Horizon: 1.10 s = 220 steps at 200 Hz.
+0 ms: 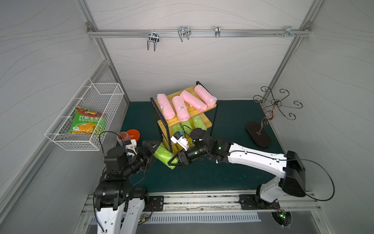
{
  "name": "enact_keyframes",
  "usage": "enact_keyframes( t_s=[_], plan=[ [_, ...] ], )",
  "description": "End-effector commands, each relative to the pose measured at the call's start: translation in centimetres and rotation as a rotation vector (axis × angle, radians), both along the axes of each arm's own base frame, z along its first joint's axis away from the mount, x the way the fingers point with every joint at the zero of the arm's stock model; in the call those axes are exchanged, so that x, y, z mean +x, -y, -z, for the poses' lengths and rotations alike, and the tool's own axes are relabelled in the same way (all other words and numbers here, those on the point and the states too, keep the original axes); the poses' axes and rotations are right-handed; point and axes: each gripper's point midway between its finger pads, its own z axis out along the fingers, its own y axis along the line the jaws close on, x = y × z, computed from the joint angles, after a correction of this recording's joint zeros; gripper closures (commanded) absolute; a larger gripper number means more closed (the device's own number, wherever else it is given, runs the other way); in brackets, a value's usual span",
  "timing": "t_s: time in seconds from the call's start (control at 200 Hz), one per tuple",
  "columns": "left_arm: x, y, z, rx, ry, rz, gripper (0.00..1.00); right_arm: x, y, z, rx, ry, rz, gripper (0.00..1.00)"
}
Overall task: Sort the rolls of trash bags by color and place them on the shelf
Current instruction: Pick up the roll of trash bags from the center of the board, then place the roll of trash bags on the shelf.
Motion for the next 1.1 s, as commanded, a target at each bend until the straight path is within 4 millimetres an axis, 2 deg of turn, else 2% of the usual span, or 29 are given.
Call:
enact_keyframes(
  t_s=[0.0, 0.24, 0.33, 0.42, 0.535, 0.69, 0.93, 1.095],
  plan=[
    [0.0, -0.1, -2.1, 0.057, 0.091, 0.017, 0.02, 0.3, 3.7, -1.2, -0.019, 0.135, 0.071, 1.00],
    [-0.1, -0.6, -1.5, 0.105, 0.079, 0.008, 0.04, 2.7, 11.3, -2.0, -0.090, 0.331, 0.298, 1.00],
    [-0.1, -0.6, -1.4, 0.115, 0.075, 0.011, 0.05, 4.9, 14.6, -2.2, -0.134, 0.390, 0.414, 1.00],
    [-0.1, -0.7, -1.3, 0.124, 0.071, 0.007, 0.05, 7.7, 17.6, -1.9, -0.173, 0.370, 0.523, 1.00],
    [-0.1, -0.8, -1.1, 0.127, 0.067, 0.004, 0.05, 11.2, 20.3, -1.2, -0.222, 0.329, 0.641, 1.00],
    [-0.3, -0.8, -0.8, 0.133, 0.059, 0.008, 0.06, 14.5, 21.2, -0.9, -0.234, 0.333, 0.731, 1.00],
    [-0.4, -0.9, -0.6, 0.141, 0.055, 0.007, 0.07, 18.0, 19.0, -0.1, -0.242, 0.339, 0.759, 1.00],
    [-0.3, -0.9, -0.3, 0.145, 0.049, 0.006, 0.08, 20.2, 18.3, 0.3, -0.254, 0.369, 0.801, 1.00]
  ],
)
